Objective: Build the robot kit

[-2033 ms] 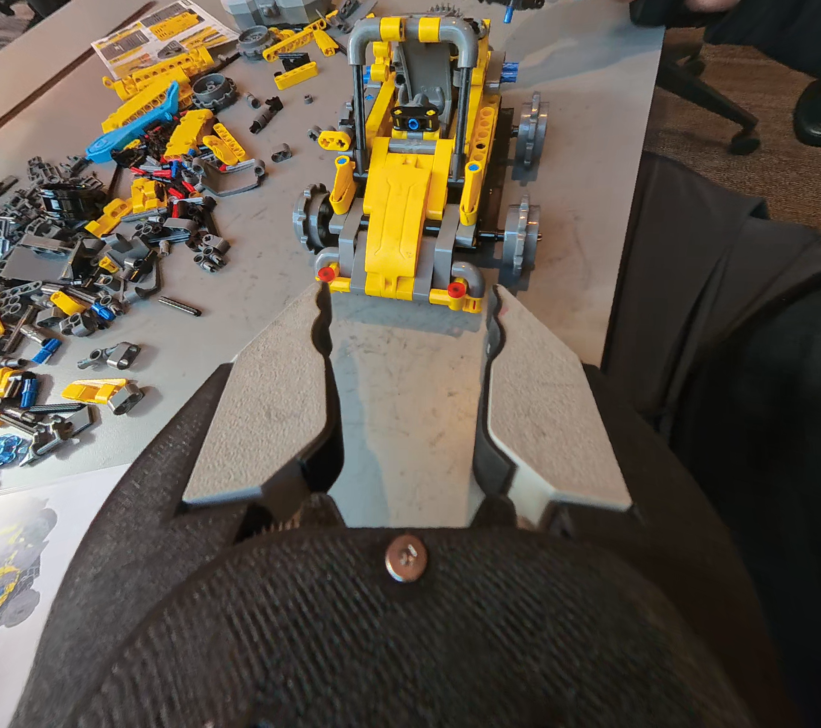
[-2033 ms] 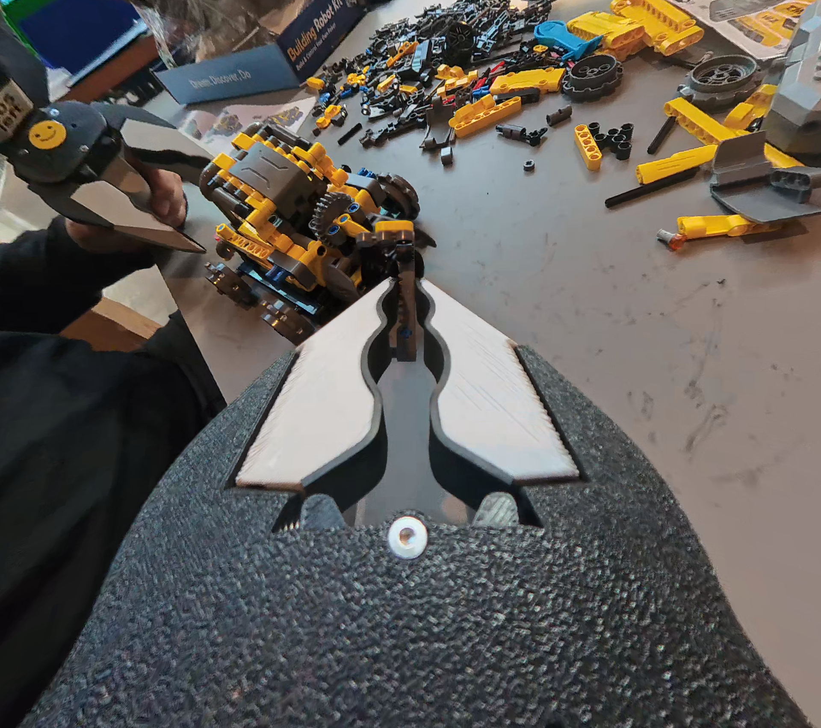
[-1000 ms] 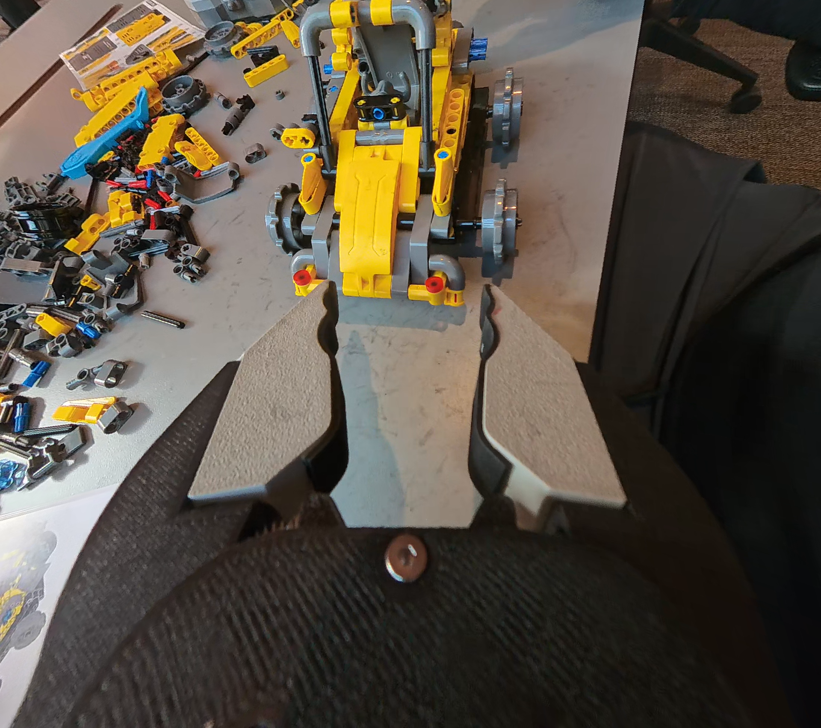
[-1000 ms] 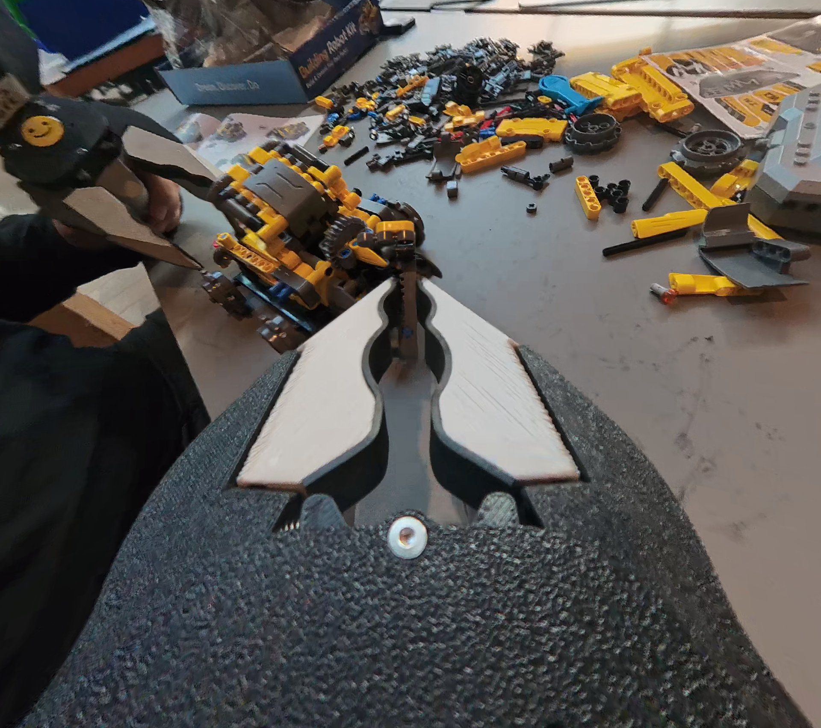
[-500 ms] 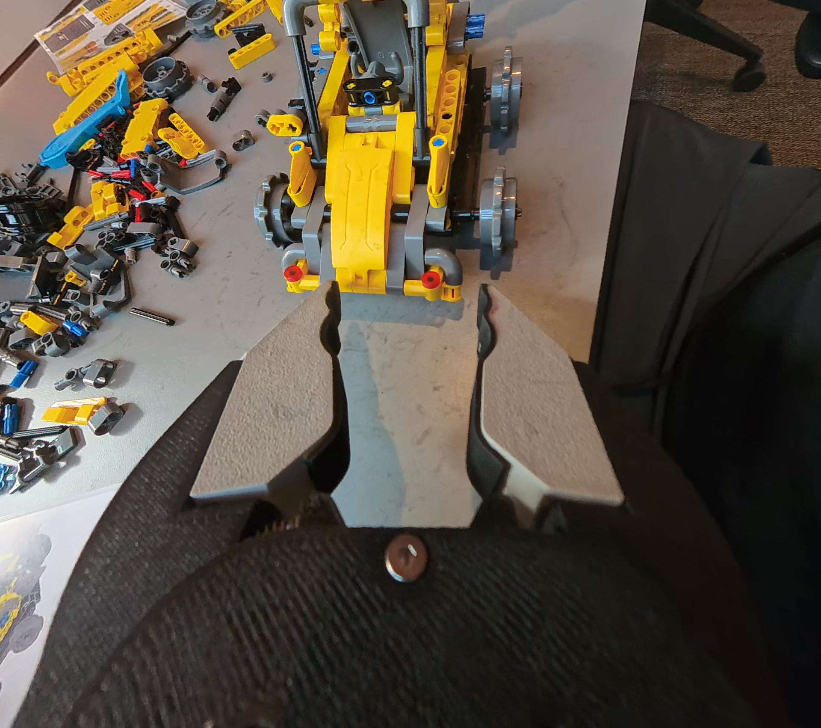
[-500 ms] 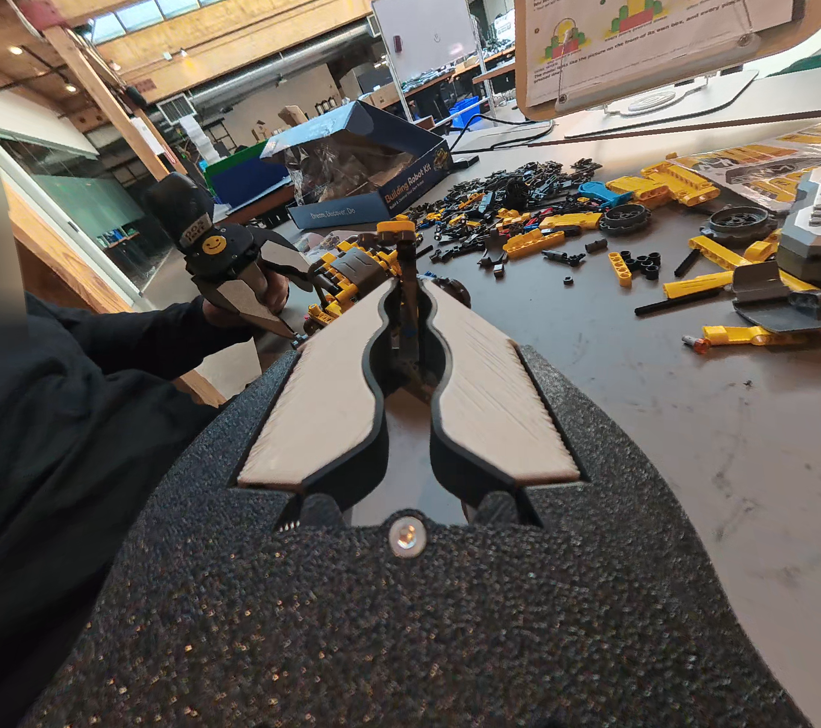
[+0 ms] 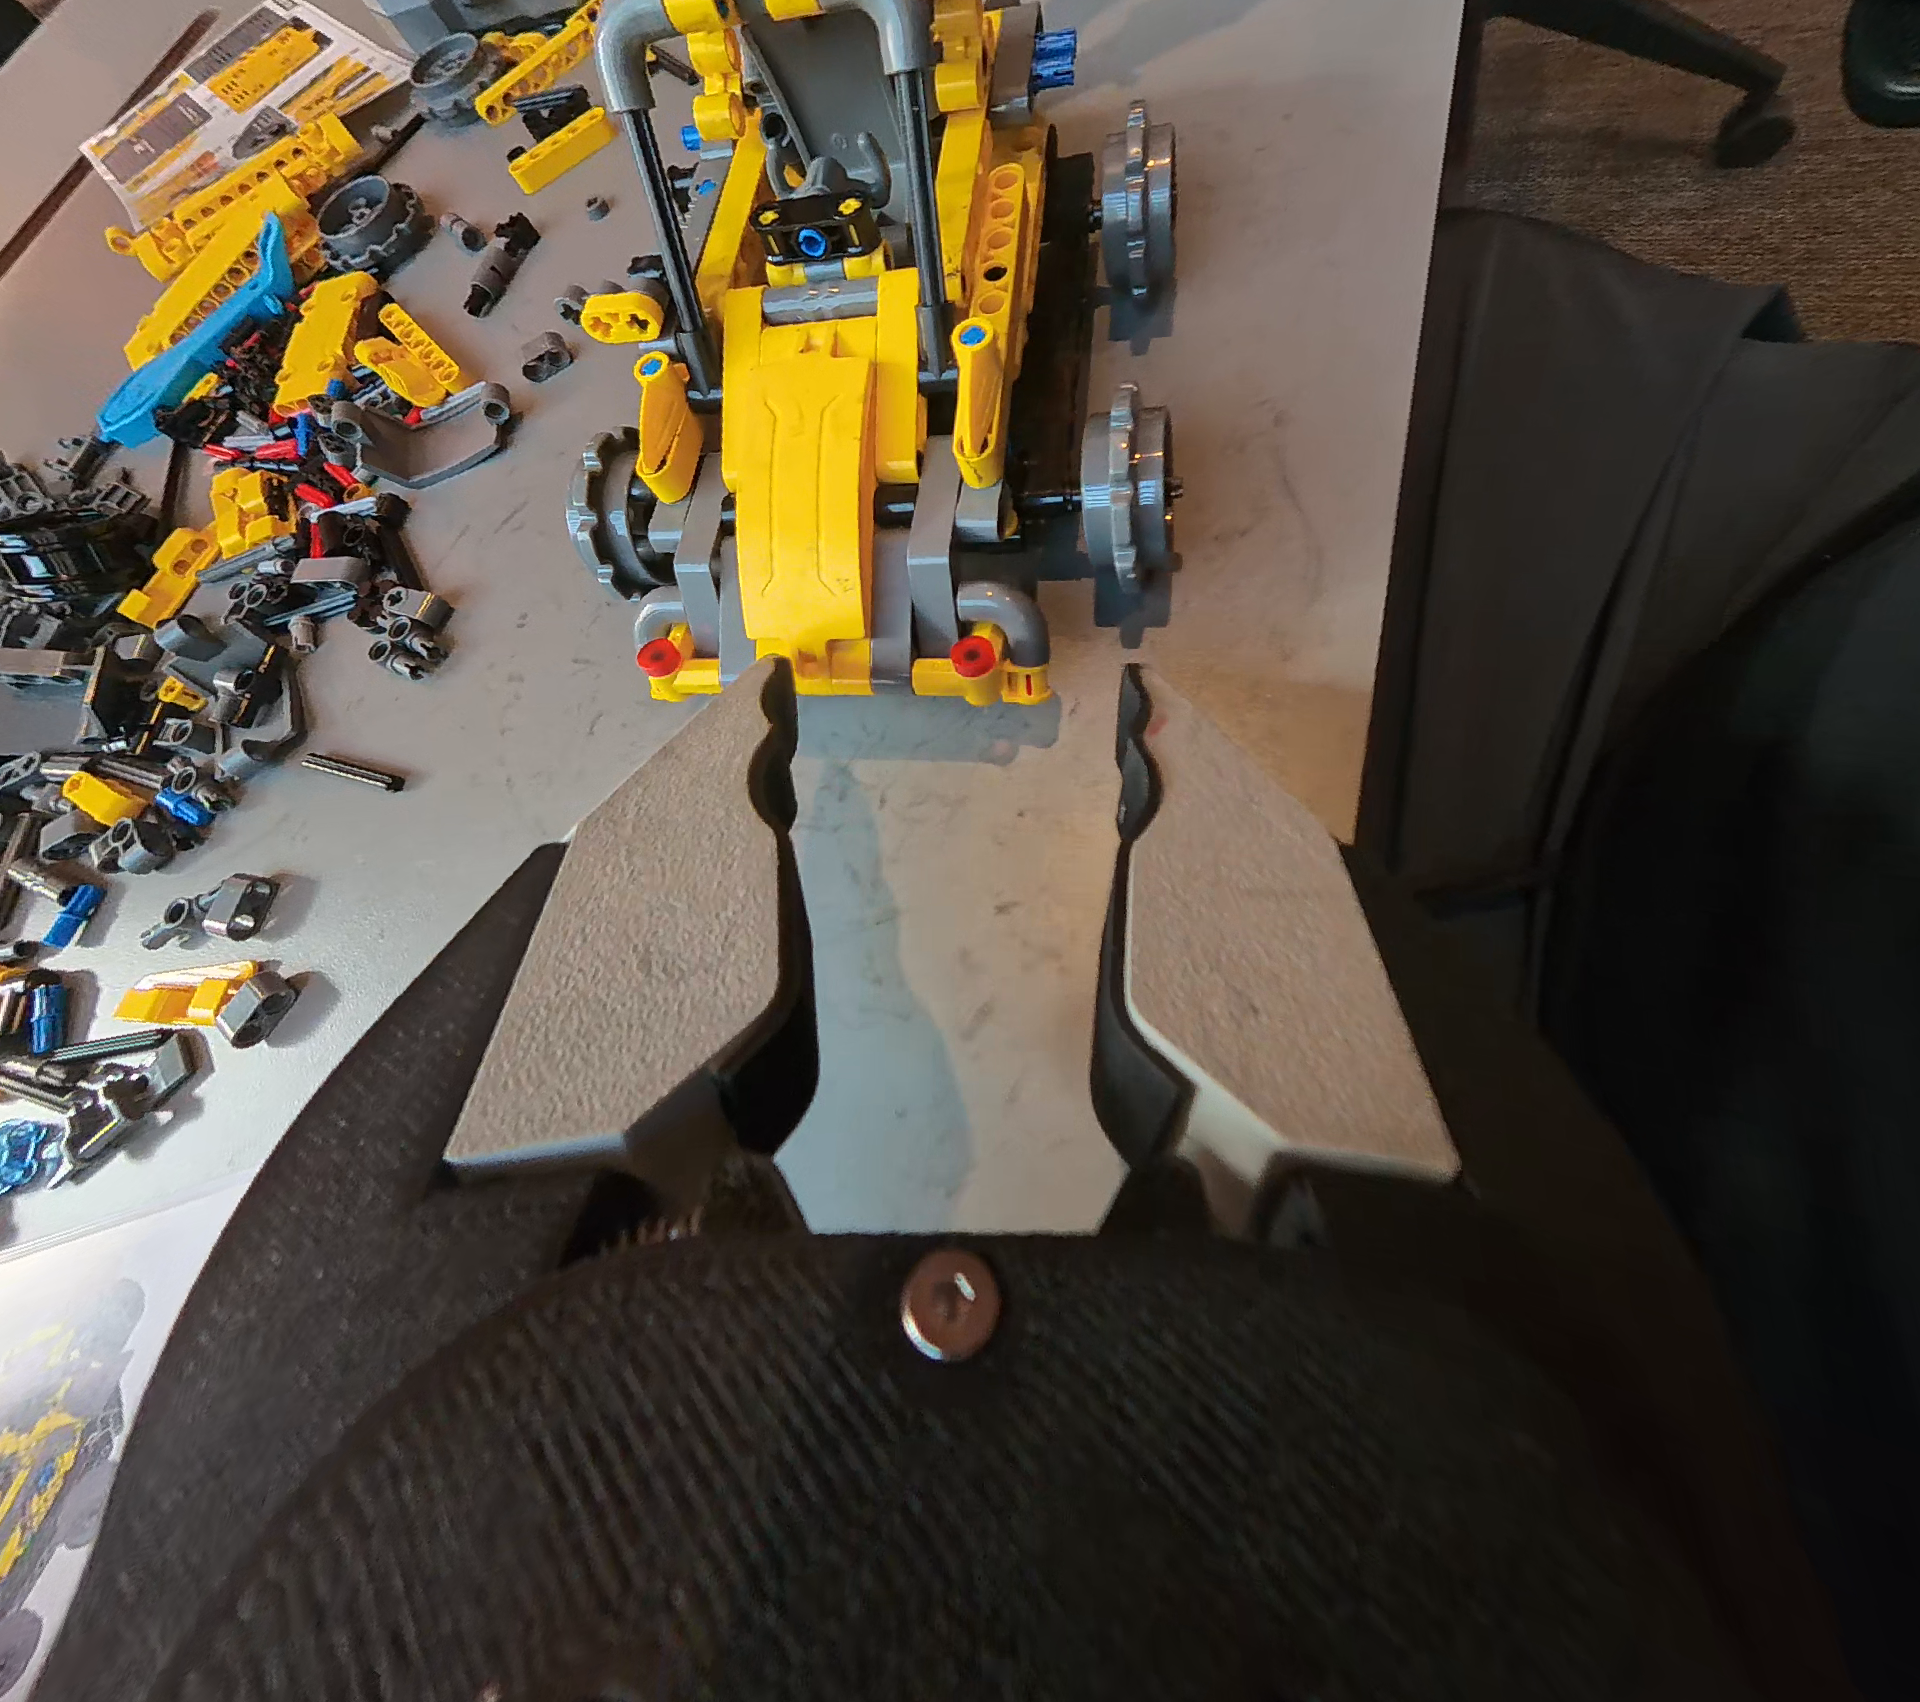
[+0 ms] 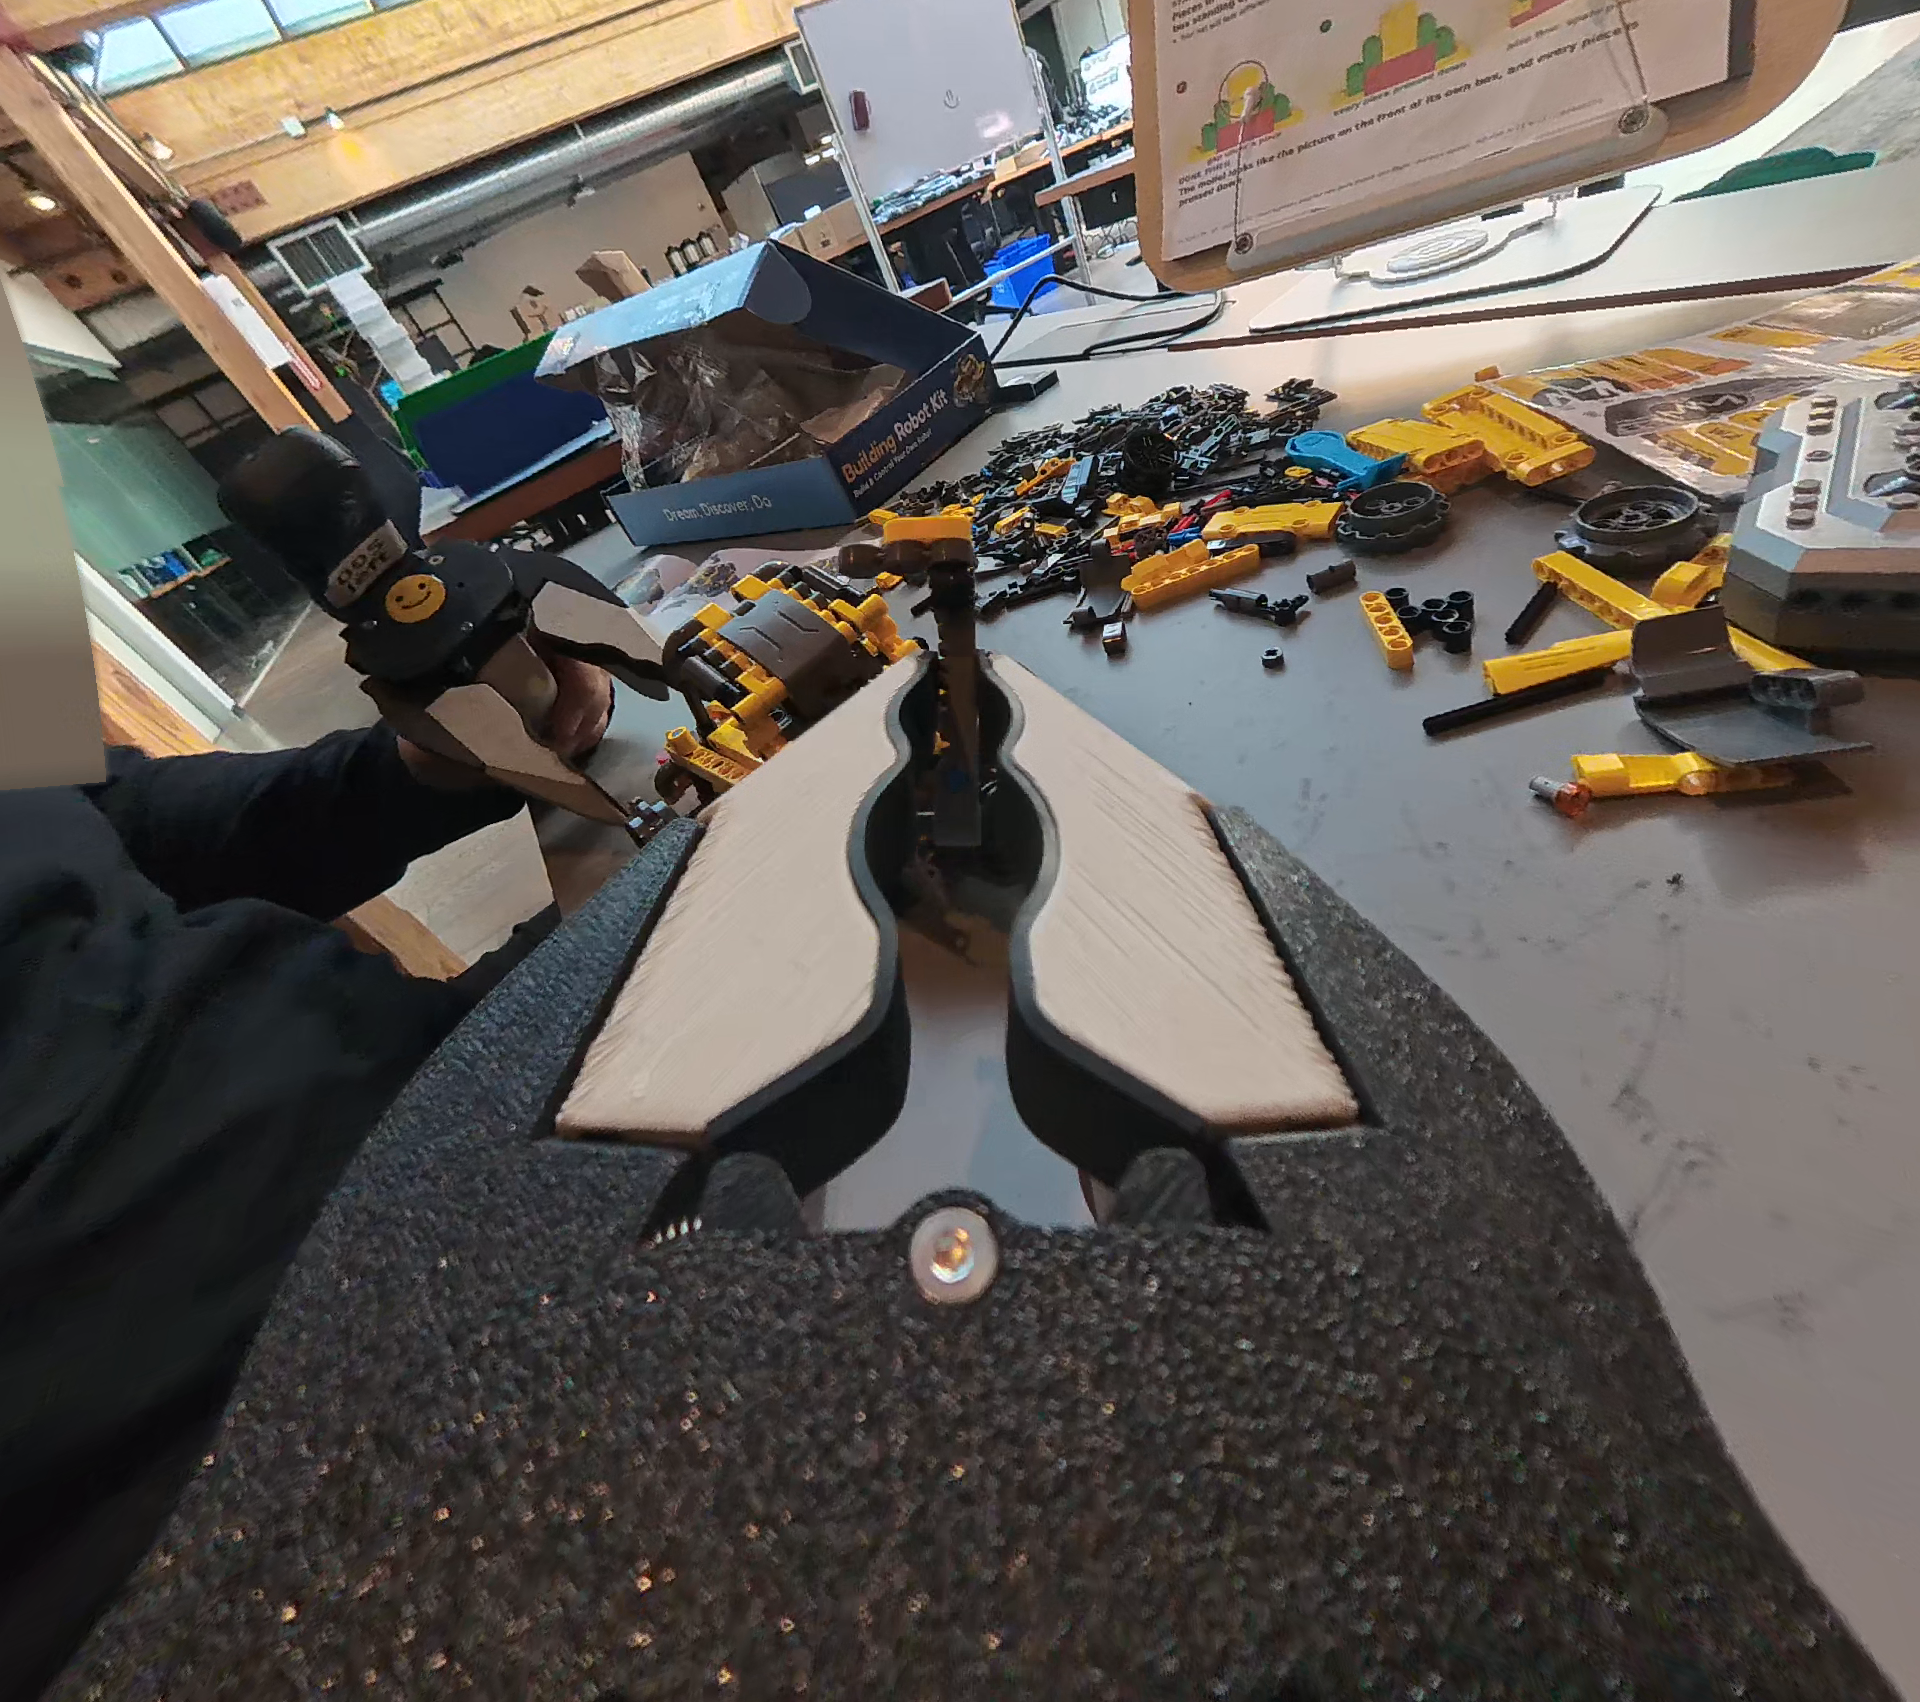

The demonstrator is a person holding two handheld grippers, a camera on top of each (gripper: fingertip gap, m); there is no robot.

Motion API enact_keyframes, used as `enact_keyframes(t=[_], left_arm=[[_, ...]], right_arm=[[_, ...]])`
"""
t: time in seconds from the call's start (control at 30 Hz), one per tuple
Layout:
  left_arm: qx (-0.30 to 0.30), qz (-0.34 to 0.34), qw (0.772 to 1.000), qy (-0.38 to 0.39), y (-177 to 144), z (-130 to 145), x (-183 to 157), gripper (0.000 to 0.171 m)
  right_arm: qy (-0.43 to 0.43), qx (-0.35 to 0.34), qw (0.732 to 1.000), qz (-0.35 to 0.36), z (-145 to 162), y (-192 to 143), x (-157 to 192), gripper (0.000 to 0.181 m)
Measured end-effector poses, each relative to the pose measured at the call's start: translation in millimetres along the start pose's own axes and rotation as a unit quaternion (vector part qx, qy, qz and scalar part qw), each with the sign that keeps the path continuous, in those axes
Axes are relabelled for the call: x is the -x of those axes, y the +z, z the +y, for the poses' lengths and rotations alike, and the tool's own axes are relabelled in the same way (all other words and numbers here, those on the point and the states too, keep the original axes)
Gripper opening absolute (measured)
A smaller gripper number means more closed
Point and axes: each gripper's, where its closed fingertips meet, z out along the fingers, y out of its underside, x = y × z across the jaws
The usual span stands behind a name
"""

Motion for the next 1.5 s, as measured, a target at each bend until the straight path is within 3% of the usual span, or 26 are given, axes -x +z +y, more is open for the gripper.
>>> enact_keyframes(t=[0.33,0.73,1.5], left_arm=[[-0.021,0.022,0.999,-0.023,-3.9,-4.6,0.0,0.06],[-0.002,0.02,1.0,-0.021,0.2,-0.2,0.0,0.059],[-0.017,0.021,0.999,-0.025,-2.9,-3.7,0.7,0.062]], right_arm=[[0.003,0.007,1.0,-0.005,1.0,4.1,-1.2,0.006],[-0.018,0.013,0.999,-0.028,2.7,5.3,9.3,0.006],[-0.045,0.083,0.995,0.023,21.2,21.3,0.8,0.007]])
